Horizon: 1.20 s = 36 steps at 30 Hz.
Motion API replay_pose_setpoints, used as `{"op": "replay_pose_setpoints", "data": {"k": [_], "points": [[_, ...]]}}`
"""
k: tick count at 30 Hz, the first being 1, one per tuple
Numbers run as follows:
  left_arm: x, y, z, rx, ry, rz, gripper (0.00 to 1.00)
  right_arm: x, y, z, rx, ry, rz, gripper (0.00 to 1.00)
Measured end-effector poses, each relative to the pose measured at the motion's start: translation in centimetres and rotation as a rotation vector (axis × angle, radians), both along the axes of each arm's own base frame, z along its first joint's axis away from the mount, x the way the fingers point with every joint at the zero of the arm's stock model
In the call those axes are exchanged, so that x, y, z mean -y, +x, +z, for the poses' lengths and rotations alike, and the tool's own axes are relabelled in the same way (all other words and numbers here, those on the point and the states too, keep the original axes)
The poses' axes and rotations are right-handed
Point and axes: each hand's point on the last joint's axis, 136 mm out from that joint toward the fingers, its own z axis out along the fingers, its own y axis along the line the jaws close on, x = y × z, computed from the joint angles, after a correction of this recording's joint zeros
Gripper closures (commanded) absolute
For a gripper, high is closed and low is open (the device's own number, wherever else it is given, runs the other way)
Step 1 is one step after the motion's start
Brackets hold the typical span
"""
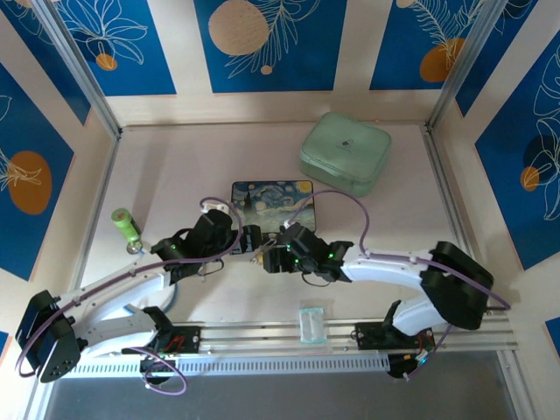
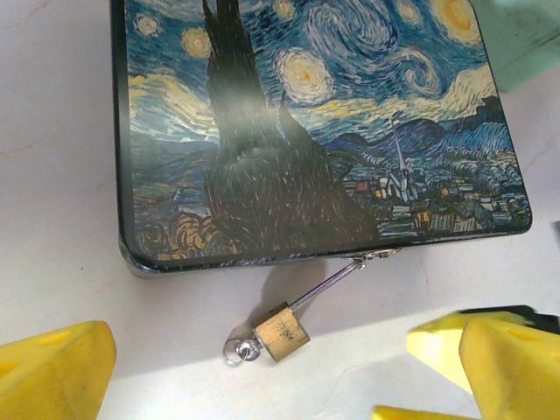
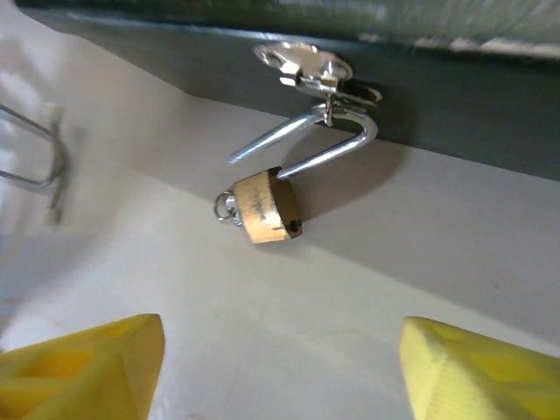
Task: Unlock the padlock with the key
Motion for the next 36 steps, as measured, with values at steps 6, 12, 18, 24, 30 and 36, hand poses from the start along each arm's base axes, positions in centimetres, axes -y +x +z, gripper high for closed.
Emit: {"op": "replay_pose_setpoints", "data": {"k": [6, 12, 18, 24, 30, 36], "points": [[-0.1, -0.1, -0.5, -0.015, -0.01, -0.001, 0.0, -1.5, 0.8, -2.9, -0.011, -0.033, -0.021, 0.36], [-0.3, -0.3, -0.7, -0.013, -0.01, 0.002, 0.0, -2.7, 1.8, -2.9, 0.029, -0.021, -0.037, 0.38], [-0.4, -0.3, -0.8, -0.016, -0.008, 0.002, 0.0, -3.4, 2.7, -3.5, 0.055, -0.048, -0.057, 0.44], [-0.7, -0.4, -1.3, -0.023, 0.003, 0.007, 0.0, -4.1, 3.2, -3.8, 0.09, -0.106, -0.091, 0.49], [-1.0, -0.5, -1.6, -0.021, 0.011, 0.016, 0.0, -3.9, 3.6, -4.0, 0.094, -0.118, -0.123, 0.56], [-1.1, -0.5, -1.6, -0.02, 0.012, 0.019, 0.0, -3.7, 3.7, -4.1, 0.088, -0.115, -0.148, 0.62]]}}
